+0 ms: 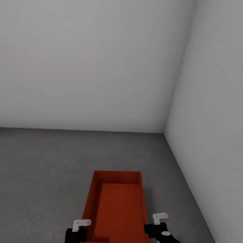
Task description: Move the two storage containers from the living room to the garage. In the garage, place one container on the floor and stack the other container on top of it (either order is fine).
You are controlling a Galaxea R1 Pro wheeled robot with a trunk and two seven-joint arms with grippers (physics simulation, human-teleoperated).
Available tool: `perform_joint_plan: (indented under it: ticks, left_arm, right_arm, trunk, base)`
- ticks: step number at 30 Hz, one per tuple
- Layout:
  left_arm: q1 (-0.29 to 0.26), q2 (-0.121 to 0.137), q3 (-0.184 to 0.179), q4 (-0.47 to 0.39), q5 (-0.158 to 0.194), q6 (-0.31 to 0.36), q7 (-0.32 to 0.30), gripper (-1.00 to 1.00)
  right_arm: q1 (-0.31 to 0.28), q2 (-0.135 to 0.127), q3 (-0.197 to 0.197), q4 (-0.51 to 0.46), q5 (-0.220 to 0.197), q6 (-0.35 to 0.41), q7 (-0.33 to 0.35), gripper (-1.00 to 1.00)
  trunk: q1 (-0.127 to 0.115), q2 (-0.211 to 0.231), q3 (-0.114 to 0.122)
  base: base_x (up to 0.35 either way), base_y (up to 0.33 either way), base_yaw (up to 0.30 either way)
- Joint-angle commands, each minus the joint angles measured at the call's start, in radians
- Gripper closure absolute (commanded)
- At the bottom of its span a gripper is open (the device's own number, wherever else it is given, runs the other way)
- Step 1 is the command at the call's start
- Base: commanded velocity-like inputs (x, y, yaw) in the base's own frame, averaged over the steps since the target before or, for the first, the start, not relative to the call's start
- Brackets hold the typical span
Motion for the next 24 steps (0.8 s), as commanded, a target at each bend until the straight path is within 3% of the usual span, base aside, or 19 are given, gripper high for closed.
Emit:
perform_joint_plan:
  ticks: [1, 8, 24]
  left_arm:
    - [0.000, 0.001, 0.005, -0.001, -0.001, -0.003, 0.015, 1.00]
    - [0.000, 0.001, 0.005, -0.001, -0.001, -0.003, 0.015, 1.00]
    - [0.000, 0.001, 0.005, -0.001, -0.001, -0.003, 0.015, 1.00]
  right_arm:
    - [-0.001, 0.000, 0.004, 0.002, 0.004, -0.002, -0.011, 1.00]
    - [-0.001, 0.000, 0.004, 0.002, 0.004, -0.002, -0.011, 1.00]
    - [-0.001, 0.000, 0.004, 0.002, 0.004, -0.002, -0.011, 1.00]
  trunk:
    - [0.000, 0.000, -0.001]
    - [0.000, 0.000, 0.000]
    - [0.000, 0.000, 0.000]
  base:
    - [0.000, 0.000, -0.204]
    - [0.126, 0.000, -0.069]
    - [0.332, 0.000, -0.003]
